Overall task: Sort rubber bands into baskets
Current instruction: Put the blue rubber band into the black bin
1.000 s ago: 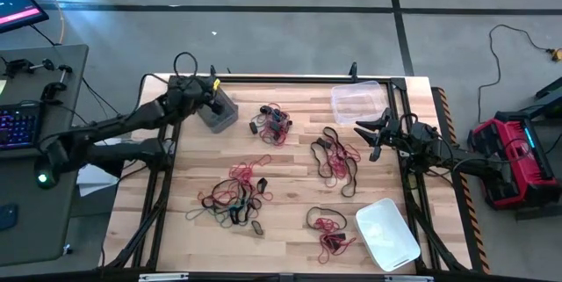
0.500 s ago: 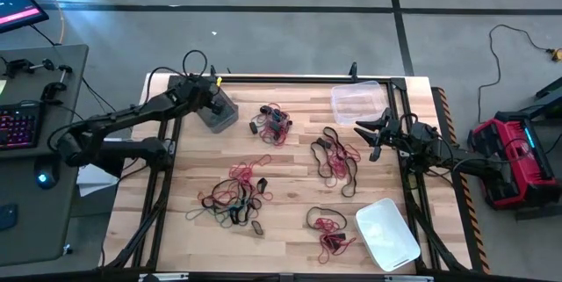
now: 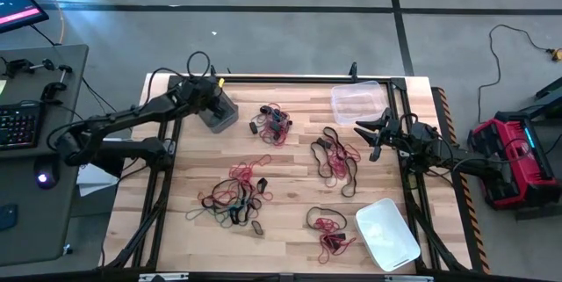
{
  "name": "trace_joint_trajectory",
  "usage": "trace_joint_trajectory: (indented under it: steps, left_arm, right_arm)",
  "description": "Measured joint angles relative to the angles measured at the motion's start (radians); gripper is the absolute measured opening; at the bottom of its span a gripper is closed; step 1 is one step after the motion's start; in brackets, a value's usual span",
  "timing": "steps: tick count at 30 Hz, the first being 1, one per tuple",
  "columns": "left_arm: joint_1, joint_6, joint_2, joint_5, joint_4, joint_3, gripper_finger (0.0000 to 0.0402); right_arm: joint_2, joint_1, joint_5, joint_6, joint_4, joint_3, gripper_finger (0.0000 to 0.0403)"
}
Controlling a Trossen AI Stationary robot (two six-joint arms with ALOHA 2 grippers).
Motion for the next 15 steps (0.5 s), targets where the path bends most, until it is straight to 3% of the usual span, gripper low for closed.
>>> trace_joint_trajectory:
  steps: [6, 12, 15]
  left_arm:
    - [-0.068, 0.071, -0.035, 0.036, 0.196, -0.033, 0.0095]
    - [-0.112, 0.118, -0.096, 0.175, 0.4, -0.116, 0.0034]
    - [-0.149, 0.154, -0.129, 0.227, 0.452, -0.149, 0.0007]
  right_arm:
    - [0.0, 0.0, -0.005, -0.013, 0.069, 0.0, 0.0089]
    - [0.023, 0.0, -0.02, -0.036, 0.062, 0.0, 0.0013]
    - [0.051, 0.0, -0.025, -0.042, 0.069, 0.0, 0.0011]
